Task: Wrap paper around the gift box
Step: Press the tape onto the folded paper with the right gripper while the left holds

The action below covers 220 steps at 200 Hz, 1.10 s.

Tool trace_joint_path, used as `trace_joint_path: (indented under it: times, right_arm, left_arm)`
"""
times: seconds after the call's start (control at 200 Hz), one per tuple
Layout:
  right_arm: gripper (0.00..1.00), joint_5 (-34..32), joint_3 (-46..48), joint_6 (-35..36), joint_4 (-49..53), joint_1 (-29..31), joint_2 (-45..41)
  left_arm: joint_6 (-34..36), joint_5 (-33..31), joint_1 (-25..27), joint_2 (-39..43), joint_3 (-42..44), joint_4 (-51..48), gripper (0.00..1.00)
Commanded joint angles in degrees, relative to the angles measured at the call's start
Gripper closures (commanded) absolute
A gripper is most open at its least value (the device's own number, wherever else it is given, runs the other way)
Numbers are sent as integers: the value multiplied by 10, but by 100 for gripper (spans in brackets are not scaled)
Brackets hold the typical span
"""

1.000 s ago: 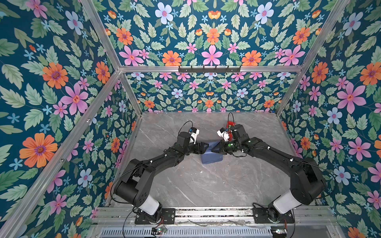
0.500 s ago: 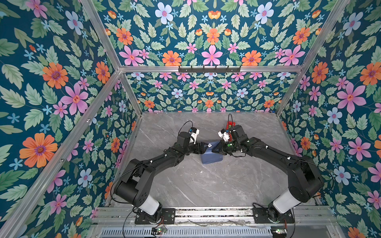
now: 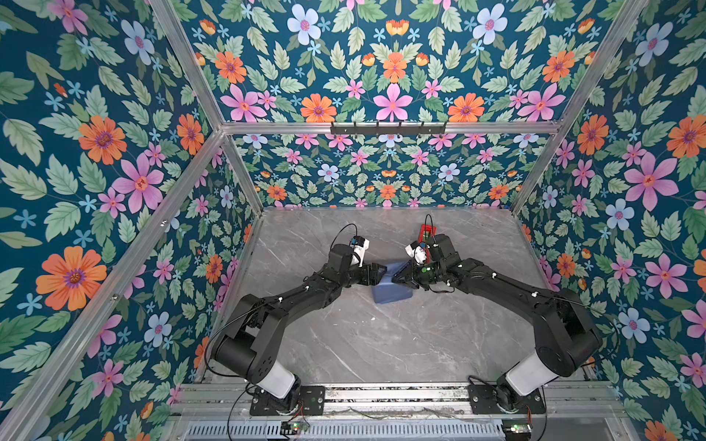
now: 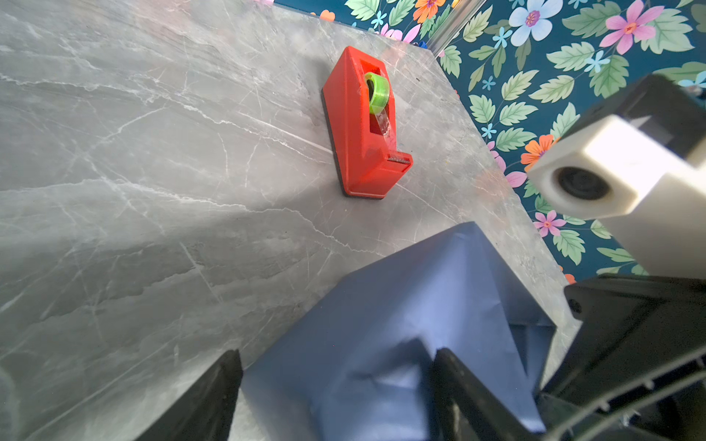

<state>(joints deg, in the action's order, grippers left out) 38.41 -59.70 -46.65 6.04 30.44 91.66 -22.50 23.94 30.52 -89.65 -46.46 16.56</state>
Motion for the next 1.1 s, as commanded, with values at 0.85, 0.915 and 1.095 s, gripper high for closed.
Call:
trace_joint_path:
  times: [0.85,0.915,1.095]
  right_arm:
    - [100,16,18,-40,-41,0,-61]
    - [100,9,9,-45,-47,0,-53]
    - [100,-6,-8,-56,-64,0,-24]
  left_arm:
    - [11,-1,2,-4,-3,-54,20]
    - [11,-1,2,-4,-3,-53,20]
    - [12,-1,2,-3,-2,-55,20]
